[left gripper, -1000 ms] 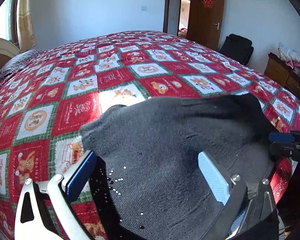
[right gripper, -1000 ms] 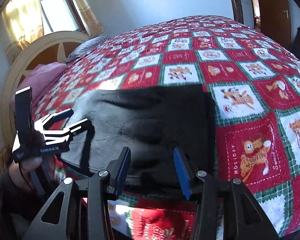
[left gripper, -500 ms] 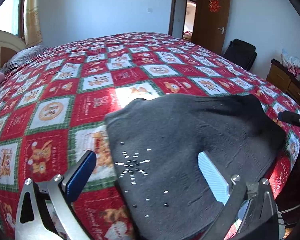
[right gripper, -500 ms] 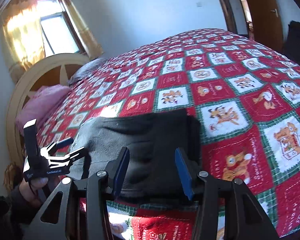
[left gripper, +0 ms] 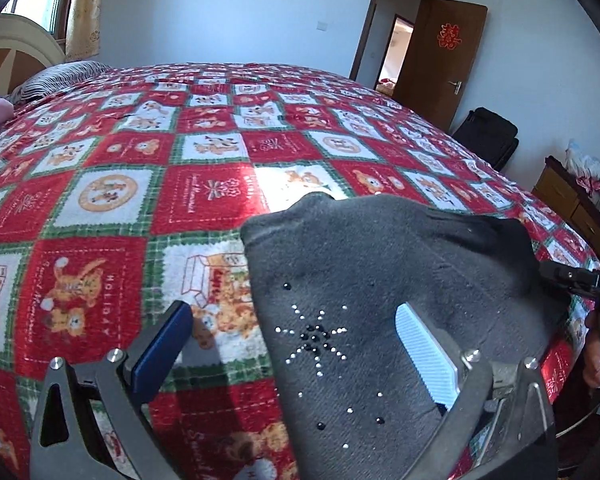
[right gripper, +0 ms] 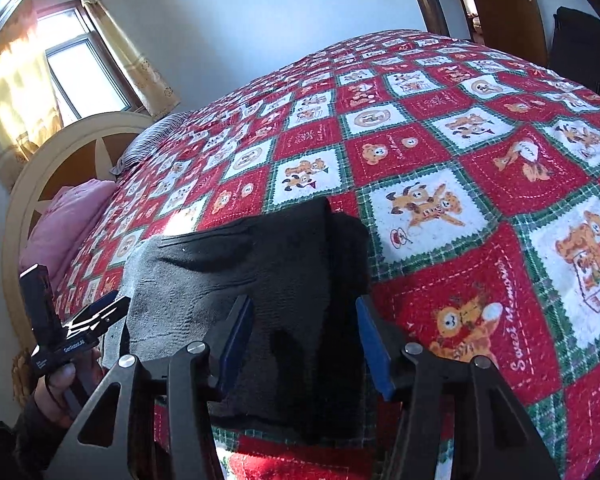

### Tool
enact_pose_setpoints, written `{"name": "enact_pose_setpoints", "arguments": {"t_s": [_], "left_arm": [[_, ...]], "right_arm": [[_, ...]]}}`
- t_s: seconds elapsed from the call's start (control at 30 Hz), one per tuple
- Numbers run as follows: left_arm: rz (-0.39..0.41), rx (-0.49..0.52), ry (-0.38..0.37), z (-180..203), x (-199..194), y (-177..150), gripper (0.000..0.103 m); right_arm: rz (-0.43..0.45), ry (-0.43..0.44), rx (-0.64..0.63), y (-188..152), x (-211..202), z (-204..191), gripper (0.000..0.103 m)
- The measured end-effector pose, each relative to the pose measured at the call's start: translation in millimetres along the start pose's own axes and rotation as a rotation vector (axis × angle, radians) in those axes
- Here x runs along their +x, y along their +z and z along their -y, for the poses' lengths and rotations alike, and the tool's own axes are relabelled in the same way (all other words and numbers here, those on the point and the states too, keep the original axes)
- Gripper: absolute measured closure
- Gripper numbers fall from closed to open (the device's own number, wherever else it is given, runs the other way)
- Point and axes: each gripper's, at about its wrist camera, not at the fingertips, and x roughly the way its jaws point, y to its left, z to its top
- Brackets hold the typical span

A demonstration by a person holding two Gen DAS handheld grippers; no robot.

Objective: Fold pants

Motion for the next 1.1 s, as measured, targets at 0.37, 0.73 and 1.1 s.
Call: {"name": "enact_pose_setpoints", "arguments": {"t_s": [0.37, 0.73, 1.1], "left_arm": [[0.000, 0.009, 0.014, 0.7, 9.5, 2.6, 0.000], [0.007, 0.004, -0.005, -0.6, 7.7, 0.3, 0.000], [0.030, -0.022, -0.074, -5.8, -2.2, -0.5, 0.031]], "right_arm": [[-0.043, 0.011, 0.049, 9.3, 21.8, 19.2, 0.048], [-0.055, 0.055, 0.060, 5.8, 27.1, 17.7, 0.052], [-0.050, 0.102, 0.087, 2.5, 25.1, 18.9, 0.068]]}}
